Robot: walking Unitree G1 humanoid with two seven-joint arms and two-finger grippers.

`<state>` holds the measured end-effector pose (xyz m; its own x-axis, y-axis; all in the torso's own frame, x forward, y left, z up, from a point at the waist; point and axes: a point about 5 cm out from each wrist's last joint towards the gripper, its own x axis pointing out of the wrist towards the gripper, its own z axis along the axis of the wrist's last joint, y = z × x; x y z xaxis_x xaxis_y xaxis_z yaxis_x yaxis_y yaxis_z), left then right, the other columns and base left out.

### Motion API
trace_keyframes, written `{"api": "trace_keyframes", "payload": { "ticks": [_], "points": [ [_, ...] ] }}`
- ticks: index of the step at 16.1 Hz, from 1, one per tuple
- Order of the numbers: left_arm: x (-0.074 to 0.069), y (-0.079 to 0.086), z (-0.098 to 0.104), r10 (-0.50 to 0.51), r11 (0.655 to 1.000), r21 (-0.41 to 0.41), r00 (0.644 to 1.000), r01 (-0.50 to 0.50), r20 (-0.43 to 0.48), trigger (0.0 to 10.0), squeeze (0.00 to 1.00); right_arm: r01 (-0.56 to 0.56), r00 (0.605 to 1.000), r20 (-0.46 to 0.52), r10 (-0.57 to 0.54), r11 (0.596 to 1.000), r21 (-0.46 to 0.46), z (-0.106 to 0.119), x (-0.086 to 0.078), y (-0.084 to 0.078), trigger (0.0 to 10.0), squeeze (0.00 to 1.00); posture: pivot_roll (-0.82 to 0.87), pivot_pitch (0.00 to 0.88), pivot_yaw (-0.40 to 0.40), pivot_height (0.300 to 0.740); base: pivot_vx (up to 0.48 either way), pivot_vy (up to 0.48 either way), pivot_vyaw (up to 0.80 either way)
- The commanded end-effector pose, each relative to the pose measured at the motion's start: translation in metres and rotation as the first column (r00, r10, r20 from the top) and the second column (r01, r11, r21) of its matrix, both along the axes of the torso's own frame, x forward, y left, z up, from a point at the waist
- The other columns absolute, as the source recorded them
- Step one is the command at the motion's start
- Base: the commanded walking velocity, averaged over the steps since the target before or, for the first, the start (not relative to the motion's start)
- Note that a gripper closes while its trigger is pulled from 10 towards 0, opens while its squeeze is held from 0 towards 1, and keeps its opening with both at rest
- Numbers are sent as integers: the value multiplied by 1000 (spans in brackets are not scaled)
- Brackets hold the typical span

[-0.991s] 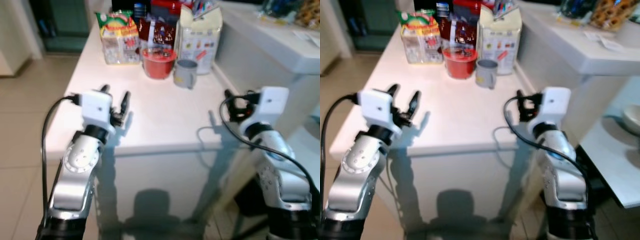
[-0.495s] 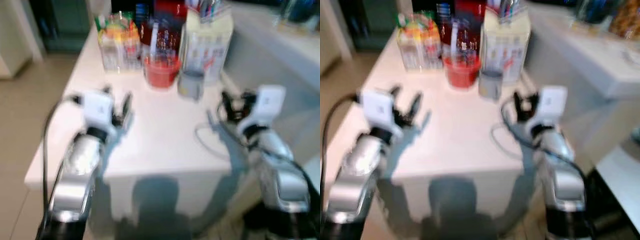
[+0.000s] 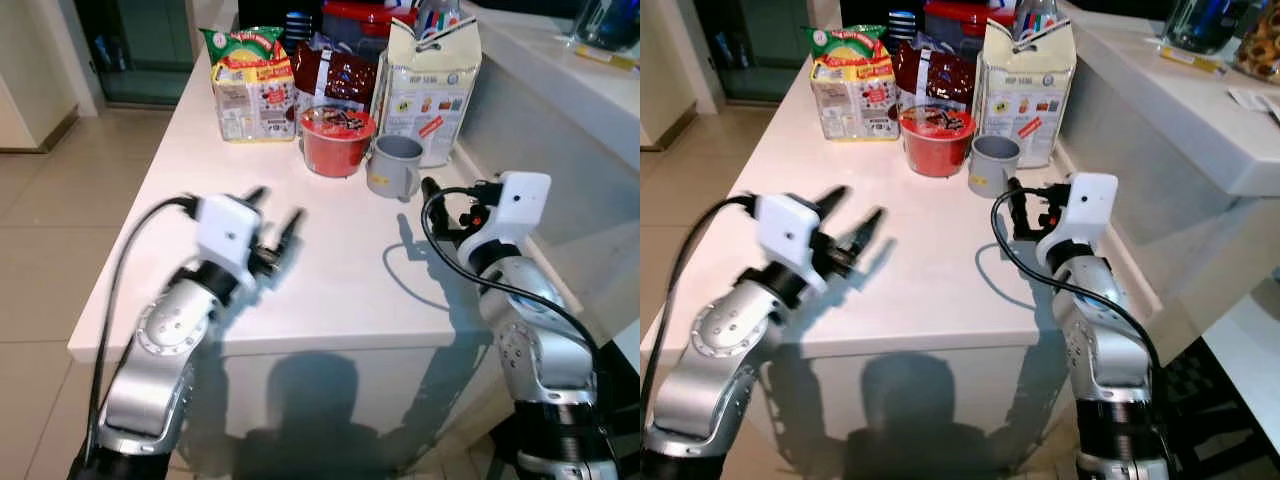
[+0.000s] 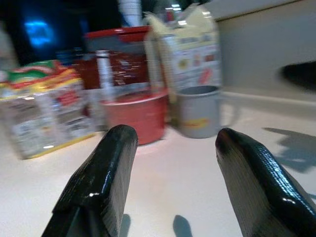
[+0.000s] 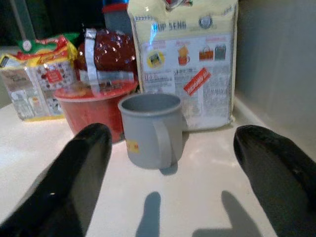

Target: Setting the table

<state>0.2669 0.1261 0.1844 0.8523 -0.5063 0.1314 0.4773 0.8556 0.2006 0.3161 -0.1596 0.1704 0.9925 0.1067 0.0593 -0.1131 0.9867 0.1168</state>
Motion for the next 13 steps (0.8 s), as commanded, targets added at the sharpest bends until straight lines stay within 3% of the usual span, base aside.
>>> {"api": "trace_keyframes", "payload": {
  "ticks": [1, 4, 6, 7, 8, 9, 13],
  "points": [
    [-5, -7, 1, -78, 997, -2, 997, 78, -24, 10000, 0, 5, 1000, -16, -6, 1000, -30, -2, 8, -7, 10000, 1000, 14, 0, -56, 740, 0, 0, 0],
    [-10, -12, 2, -146, 989, -2, 988, 146, -42, 10000, 0, -18, 999, -46, 17, 999, -35, -6, 25, -9, 10000, 1000, 19, 0, -47, 740, 0, 0, 0],
    [-12, -13, 4, -170, 985, 5, 984, 171, -49, 10000, 0, -53, 996, -70, 49, 997, -62, -4, 52, -8, 10000, 1000, 23, 0, -40, 740, 0, 0, 0],
    [-12, -12, 4, -170, 985, 6, 984, 171, -50, 10000, 0, -59, 996, -72, 54, 996, -66, -2, 56, -7, 10000, 1000, 25, 0, -41, 740, 0, 0, 0],
    [-12, -12, 4, -171, 985, 7, 984, 172, -51, 10000, 0, -69, 995, -72, 64, 995, -70, 0, 59, -6, 10000, 235, 26, 0, -41, 740, 0, 0, 0],
    [-12, -12, 5, -172, 985, 8, 984, 173, -51, 10000, 0, -81, 995, -70, 76, 994, -75, 2, 63, -5, 10000, 0, 28, 0, -42, 740, 0, 0, 0],
    [-19, -15, 5, -201, 979, 8, 977, 202, -74, 10000, 0, -130, 988, -94, 121, 987, -90, 9, 83, 1, 10000, 0, 46, 0, -63, 740, 0, 0, 0]
  ]
}}
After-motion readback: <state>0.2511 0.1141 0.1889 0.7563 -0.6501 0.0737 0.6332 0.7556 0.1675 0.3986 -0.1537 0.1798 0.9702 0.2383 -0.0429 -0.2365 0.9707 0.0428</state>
